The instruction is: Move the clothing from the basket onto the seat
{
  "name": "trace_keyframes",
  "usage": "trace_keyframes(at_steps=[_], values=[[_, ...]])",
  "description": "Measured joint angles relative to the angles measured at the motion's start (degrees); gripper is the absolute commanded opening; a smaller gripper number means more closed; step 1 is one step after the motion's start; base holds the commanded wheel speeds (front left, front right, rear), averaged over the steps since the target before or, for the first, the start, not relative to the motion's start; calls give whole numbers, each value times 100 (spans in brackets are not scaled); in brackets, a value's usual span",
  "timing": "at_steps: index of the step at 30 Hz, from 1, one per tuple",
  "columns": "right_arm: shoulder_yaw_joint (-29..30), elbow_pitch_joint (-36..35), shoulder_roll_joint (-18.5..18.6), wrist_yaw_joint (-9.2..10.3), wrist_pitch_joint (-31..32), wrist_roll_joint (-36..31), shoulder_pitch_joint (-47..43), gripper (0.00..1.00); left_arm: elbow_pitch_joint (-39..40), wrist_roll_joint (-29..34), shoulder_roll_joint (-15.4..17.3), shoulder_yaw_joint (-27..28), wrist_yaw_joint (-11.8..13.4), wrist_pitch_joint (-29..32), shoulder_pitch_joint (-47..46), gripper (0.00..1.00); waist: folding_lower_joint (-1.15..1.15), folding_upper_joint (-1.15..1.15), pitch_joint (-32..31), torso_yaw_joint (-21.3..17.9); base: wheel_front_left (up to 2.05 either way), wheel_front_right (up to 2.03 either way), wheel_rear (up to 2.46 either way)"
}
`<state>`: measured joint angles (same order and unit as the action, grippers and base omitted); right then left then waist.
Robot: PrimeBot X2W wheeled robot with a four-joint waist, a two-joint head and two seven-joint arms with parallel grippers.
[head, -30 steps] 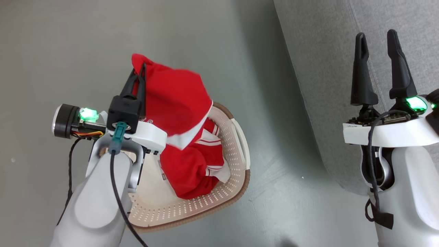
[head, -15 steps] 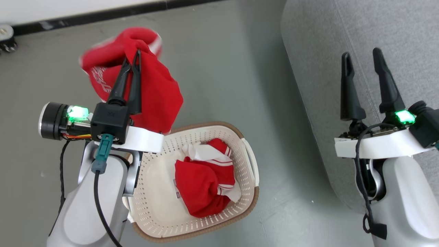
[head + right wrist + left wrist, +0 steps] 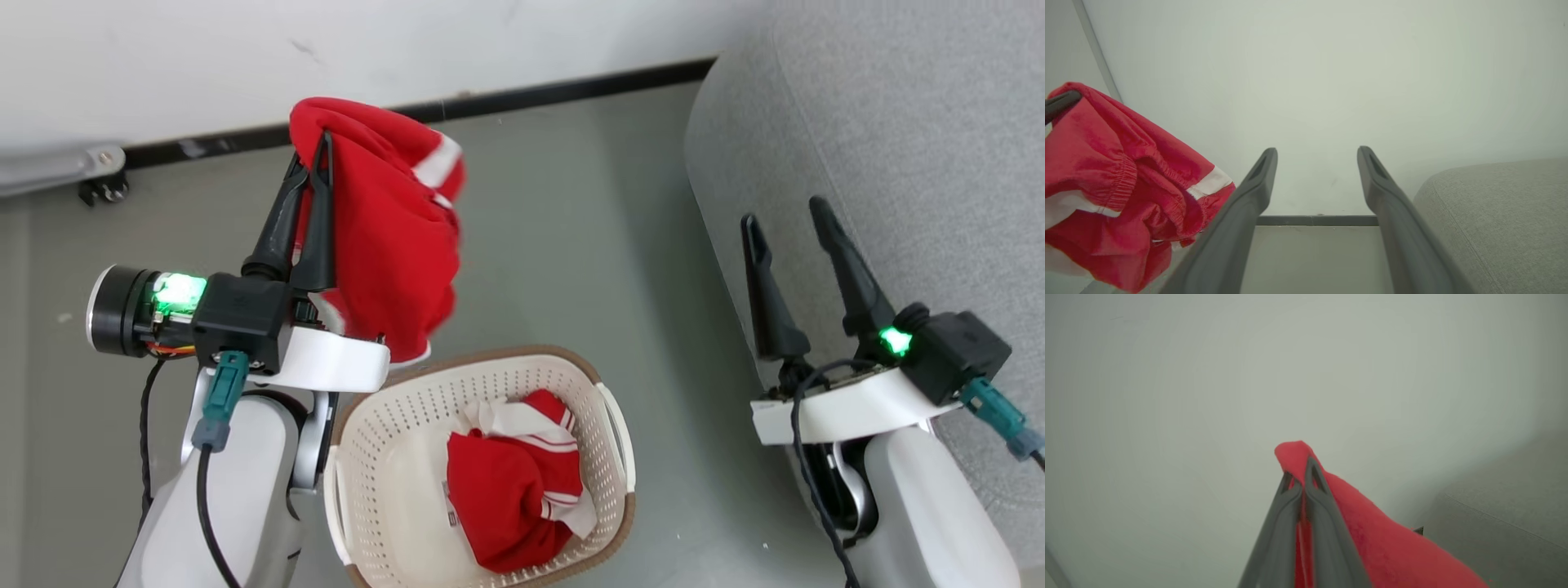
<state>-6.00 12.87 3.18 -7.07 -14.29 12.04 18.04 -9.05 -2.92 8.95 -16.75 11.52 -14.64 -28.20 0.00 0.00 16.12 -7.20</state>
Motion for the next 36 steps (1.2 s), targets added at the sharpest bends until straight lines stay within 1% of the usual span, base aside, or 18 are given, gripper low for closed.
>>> trace_keyframes(at_steps=[8, 12, 16, 23, 29, 32, 36], values=[[-227, 37, 97, 0, 0, 0, -312, 100, 122, -111, 0, 122, -1, 0, 321, 0, 0, 0, -461, 106, 0, 0, 0], [-460, 45, 144, 0, 0, 1, -453, 100, 125, -189, 49, 134, -44, 0, 430, 0, 0, 0, -679, 152, 0, 0, 0], [-855, 67, 209, 0, 0, 22, -578, 100, 189, -189, 105, 124, -78, 0, 452, 0, 0, 0, -885, 198, 0, 0, 0], [-1496, 73, 339, 0, 1, 182, -727, 100, 310, -190, 104, 47, -154, 0, 452, 0, 0, 0, -1197, 278, 0, 0, 0], [-2079, 15, 568, 0, 27, 272, -723, 100, 361, -190, 107, -105, -357, 0, 446, 0, 0, 0, -1405, 330, 0, 0, 0], [-2370, -40, 664, 0, 118, 421, -702, 100, 365, -190, 114, -151, -431, 0, 432, 0, 0, 0, -1488, 343, 0, 0, 0], [-2777, -152, 778, 0, 229, 806, -564, 100, 375, -192, 112, -241, -525, 0, 361, 0, 0, 0, -1575, 348, 0, 0, 0]])
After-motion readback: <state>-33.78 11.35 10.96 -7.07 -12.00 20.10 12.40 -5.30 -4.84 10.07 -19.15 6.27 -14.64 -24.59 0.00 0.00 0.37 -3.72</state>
